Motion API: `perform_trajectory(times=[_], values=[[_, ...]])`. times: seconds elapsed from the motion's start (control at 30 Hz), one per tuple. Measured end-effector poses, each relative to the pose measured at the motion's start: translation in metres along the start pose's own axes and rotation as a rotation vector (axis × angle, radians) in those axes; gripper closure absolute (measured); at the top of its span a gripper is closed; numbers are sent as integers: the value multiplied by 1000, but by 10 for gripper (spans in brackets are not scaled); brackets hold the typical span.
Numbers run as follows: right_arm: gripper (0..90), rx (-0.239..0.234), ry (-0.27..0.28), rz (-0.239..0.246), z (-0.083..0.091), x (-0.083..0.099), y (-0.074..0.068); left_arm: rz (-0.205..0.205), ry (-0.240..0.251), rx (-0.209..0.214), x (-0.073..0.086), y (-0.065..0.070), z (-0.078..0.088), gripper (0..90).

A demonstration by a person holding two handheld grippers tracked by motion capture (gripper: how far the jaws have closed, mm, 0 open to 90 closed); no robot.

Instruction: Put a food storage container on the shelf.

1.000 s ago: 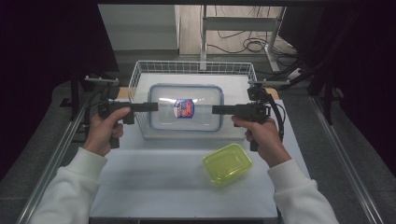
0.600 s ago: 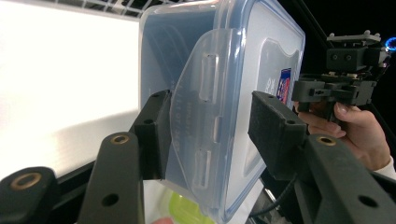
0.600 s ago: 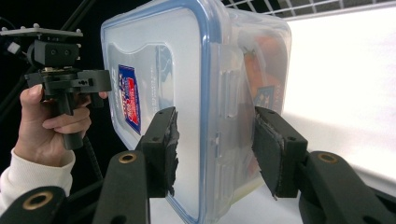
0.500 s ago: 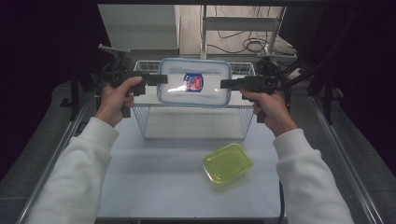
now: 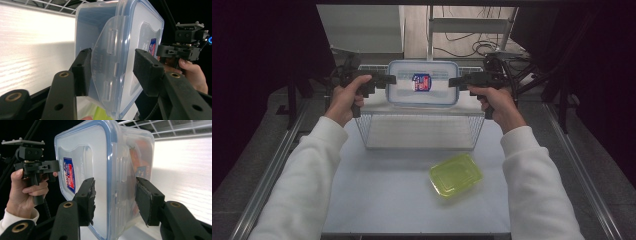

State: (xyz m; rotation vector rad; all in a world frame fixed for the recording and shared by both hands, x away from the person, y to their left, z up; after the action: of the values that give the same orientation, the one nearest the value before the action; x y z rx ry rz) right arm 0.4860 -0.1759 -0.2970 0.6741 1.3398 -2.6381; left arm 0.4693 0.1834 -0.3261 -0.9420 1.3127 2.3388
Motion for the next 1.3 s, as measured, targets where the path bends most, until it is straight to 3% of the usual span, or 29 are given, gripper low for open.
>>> perform_trajectory(times=[0.1, 0.33, 0.63, 0.8, 0.93, 1.03, 1.13, 1.2, 1.3], values=[[515, -8, 3, -30, -3, -4, 5, 8, 7, -8, -3, -2, -2, 500], [508, -26, 11, -116, -9, -10, 13, 84, 18, 4, -7, -12, -6, 508], [493, 5, 36, -236, -17, -18, 19, 150, 27, 2, -10, -23, -13, 493], [486, 43, 51, -259, -20, -18, 19, 170, 32, -8, -10, -28, -17, 470], [487, 60, 68, -262, -20, -17, 19, 169, 39, -11, -10, -28, -18, 471], [480, 60, 77, -263, -20, -17, 18, 148, 61, -40, -11, -27, -16, 483], [402, 40, 128, -243, -17, -15, 16, 91, 106, -64, -12, -23, -10, 412], [397, 40, 166, -215, -12, -14, 13, 61, 124, -87, -12, -20, -5, 365], [384, 32, 194, -136, -1, -9, 3, -1, 141, -101, -10, -12, 6, 318]])
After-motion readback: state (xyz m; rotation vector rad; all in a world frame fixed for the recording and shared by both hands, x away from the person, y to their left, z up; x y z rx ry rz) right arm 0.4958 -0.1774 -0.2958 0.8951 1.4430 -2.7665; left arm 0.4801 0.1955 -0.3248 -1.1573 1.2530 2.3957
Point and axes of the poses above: each handheld gripper's, and its own axes: z roughly backward along the jaws, x roughly out of its underside, y roughly to its right, the point moved 2 cm from there along -z, roughly forward along the jaws, and after that the axes turned 11 degrees about -z, right-handed, at the moved point
